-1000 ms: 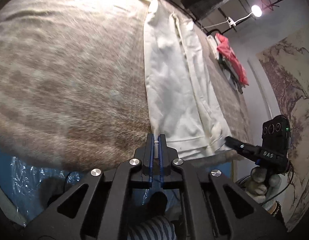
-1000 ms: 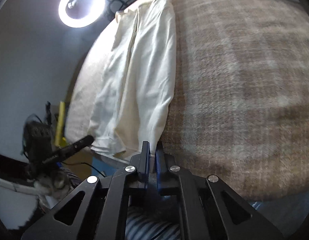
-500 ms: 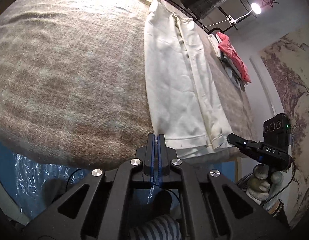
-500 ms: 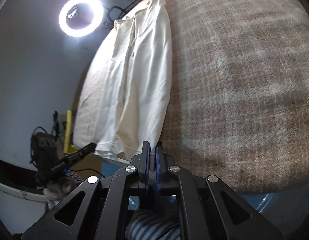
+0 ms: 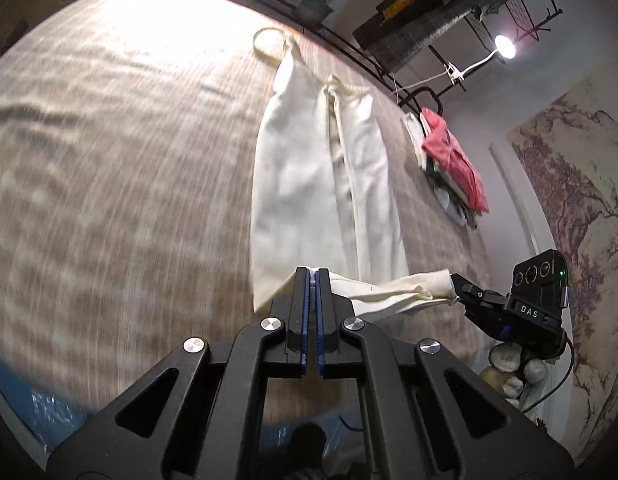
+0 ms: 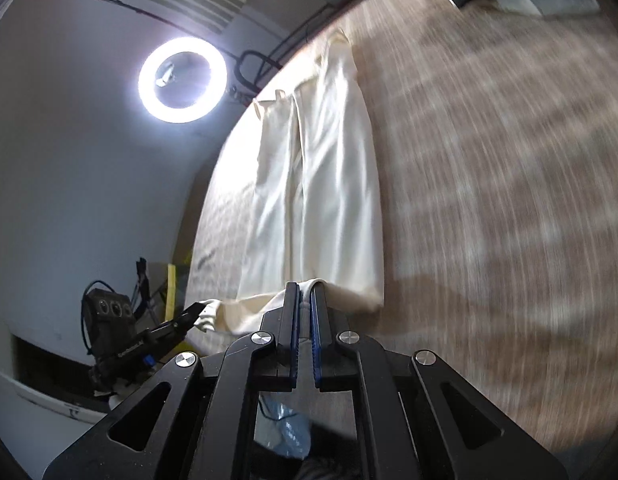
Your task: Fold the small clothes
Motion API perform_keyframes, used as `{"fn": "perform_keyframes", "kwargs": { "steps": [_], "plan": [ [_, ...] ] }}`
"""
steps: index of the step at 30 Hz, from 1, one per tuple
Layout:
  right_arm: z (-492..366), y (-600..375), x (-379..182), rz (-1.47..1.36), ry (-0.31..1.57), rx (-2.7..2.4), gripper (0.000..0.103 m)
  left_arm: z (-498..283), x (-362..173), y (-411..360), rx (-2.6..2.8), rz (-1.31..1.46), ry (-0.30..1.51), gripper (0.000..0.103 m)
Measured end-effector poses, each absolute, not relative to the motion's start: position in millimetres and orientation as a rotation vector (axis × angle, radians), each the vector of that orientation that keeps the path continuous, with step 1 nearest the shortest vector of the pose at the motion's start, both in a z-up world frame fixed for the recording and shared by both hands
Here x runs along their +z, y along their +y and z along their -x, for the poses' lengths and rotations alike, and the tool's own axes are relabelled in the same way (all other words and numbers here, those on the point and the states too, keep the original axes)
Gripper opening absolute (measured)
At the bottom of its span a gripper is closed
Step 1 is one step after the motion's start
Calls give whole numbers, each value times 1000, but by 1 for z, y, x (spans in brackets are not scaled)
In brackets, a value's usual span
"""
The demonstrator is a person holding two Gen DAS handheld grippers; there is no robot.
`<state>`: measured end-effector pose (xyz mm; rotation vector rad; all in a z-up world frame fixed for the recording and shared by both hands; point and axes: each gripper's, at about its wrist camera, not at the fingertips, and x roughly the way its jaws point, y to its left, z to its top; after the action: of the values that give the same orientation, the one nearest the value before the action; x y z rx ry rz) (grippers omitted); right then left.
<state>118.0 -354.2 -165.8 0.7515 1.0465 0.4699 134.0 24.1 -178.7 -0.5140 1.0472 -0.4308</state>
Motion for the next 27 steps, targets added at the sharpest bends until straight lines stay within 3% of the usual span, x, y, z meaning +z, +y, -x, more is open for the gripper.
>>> {"fn": "perform_keyframes", "kwargs": {
  "steps": [16, 27],
  "plan": [
    [-192, -336, -179, -661, 1055, 394, 5, -210, -203, 27, -324, 499, 1027, 1],
    [-160, -331, -145, -520, 975, 527, 8, -180, -190, 20, -446, 295, 990, 1]
  ]
}}
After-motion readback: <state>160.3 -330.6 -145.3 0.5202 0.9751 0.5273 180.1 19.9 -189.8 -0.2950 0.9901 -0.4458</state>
